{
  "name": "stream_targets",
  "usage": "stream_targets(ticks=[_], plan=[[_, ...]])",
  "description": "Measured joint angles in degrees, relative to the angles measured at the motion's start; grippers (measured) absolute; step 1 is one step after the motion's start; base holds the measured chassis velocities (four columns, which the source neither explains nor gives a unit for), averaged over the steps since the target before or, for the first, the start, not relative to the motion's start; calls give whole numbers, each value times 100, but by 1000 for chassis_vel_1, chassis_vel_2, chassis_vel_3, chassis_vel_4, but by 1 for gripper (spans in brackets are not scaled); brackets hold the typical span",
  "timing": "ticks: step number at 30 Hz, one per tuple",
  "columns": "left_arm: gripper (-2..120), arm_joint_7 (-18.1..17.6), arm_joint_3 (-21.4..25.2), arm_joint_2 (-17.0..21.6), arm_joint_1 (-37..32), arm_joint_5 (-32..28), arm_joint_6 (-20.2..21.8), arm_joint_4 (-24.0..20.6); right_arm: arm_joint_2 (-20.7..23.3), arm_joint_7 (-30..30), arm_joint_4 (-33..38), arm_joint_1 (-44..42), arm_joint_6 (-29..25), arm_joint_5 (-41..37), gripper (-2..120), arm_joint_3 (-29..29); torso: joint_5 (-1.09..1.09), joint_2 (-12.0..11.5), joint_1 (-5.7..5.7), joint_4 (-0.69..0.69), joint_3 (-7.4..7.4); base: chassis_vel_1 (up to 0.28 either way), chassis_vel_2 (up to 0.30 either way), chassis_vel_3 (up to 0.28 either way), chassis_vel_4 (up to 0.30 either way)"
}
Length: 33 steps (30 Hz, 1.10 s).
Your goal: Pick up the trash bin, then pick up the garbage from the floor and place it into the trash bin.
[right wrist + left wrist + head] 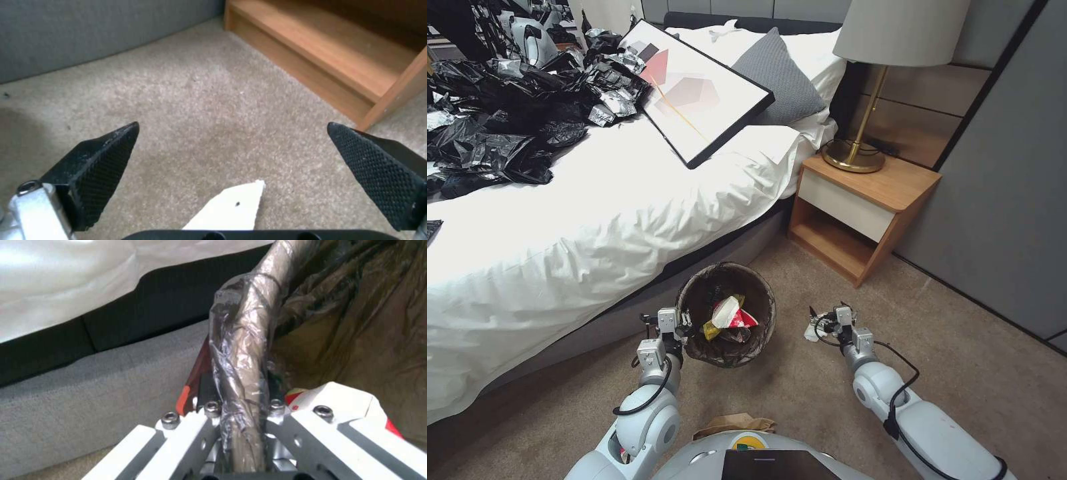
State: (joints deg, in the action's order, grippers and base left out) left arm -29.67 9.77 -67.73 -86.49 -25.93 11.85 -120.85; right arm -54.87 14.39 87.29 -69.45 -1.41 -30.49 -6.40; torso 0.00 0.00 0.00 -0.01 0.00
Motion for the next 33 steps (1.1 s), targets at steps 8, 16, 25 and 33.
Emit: stream_targets(ticks=[8,16,25,33], plan=[[2,-1,-34,-11,4,6,-2,22,-316,-52,-683,455,-13,27,100,152,-1,0,0,0,0,0,0,0,0],[2,-1,-35,-22,11,9,-3,25,-714,-156,-1432,734,-202,208,100,203,-1,0,0,0,0,0,0,0,0],[2,-1,-48,-35,26,13,-3,40,-1318,-192,-2239,983,-345,373,100,200,0,0,0,1,0,0,0,0,0],[2,-1,-37,-34,22,13,-3,37,-1633,-174,-2740,1120,-419,527,100,163,0,0,0,1,0,0,0,0,0]])
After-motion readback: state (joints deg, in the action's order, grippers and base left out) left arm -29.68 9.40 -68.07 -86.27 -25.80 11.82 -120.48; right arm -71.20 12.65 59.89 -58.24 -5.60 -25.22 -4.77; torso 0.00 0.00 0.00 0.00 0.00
